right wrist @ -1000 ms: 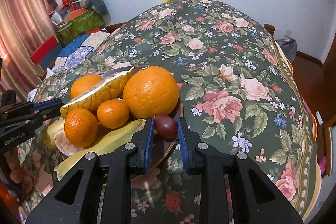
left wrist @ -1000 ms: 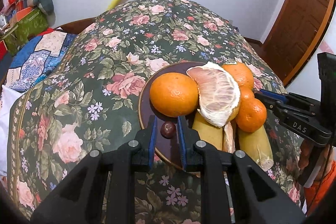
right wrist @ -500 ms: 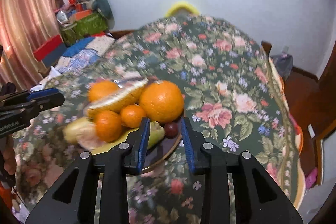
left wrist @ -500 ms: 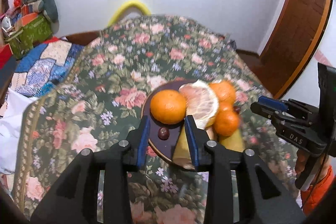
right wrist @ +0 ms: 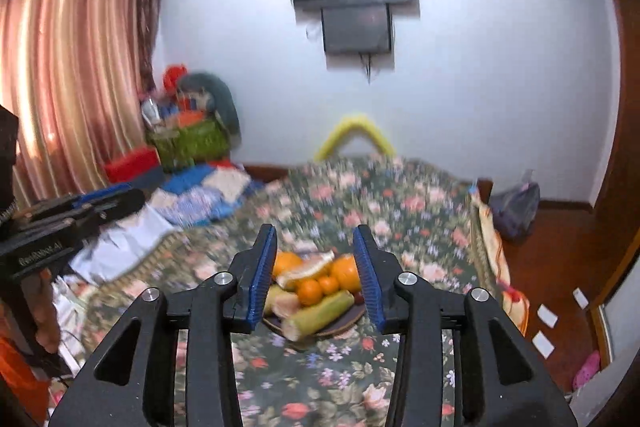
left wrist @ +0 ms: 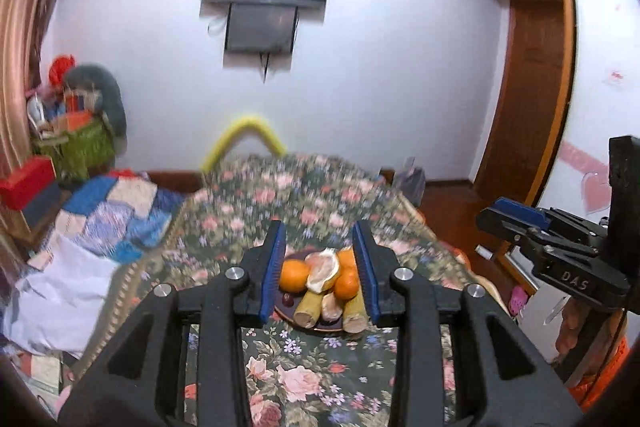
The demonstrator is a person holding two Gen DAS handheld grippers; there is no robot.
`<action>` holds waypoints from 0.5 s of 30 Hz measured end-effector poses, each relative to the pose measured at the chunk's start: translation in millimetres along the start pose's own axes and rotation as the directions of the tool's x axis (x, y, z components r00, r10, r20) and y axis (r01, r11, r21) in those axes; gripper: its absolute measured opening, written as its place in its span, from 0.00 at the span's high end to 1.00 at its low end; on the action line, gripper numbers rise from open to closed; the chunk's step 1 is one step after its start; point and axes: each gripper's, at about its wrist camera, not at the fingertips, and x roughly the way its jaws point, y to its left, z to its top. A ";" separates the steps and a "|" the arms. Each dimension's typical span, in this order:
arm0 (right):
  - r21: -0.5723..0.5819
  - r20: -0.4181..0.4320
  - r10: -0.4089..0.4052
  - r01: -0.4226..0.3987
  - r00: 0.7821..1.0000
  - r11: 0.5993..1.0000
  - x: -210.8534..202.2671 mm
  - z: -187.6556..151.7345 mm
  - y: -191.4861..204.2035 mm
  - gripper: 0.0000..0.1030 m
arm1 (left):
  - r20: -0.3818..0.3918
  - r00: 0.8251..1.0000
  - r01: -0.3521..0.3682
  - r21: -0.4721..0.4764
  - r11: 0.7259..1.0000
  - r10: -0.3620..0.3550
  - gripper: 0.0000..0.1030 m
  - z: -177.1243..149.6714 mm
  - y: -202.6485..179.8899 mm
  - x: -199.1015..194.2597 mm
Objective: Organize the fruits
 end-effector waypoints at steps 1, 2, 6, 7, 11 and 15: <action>0.004 0.031 -0.001 0.001 1.000 1.000 -13.9 1.6 4.6 0.61 | 0.021 1.000 -0.002 0.011 1.000 0.002 0.58 1.2 -4.5 -11.9; 0.007 0.057 -0.003 0.002 0.998 1.000 -25.7 2.7 8.9 0.60 | 0.052 0.999 -0.008 0.027 1.000 0.006 0.55 1.9 -10.6 -27.3; 0.013 0.133 0.012 -0.014 0.991 1.000 -64.2 2.4 25.2 0.57 | 0.147 0.989 -0.033 0.057 0.998 0.024 0.38 -0.4 -26.2 -69.4; 0.015 0.145 0.013 -0.015 0.989 1.000 -70.2 1.6 27.5 0.55 | 0.160 0.987 -0.035 0.062 0.997 0.024 0.37 -1.2 -29.2 -77.6; 0.017 0.182 0.009 -0.012 0.983 1.000 -87.9 -2.7 34.8 0.37 | 0.204 0.979 -0.040 0.068 0.997 0.025 0.26 -4.9 -39.3 -104.0; 0.010 0.207 -0.020 0.018 0.978 1.000 -94.9 -7.2 38.7 0.27 | 0.237 0.971 -0.052 0.071 0.996 0.034 0.06 -11.1 -46.5 -117.3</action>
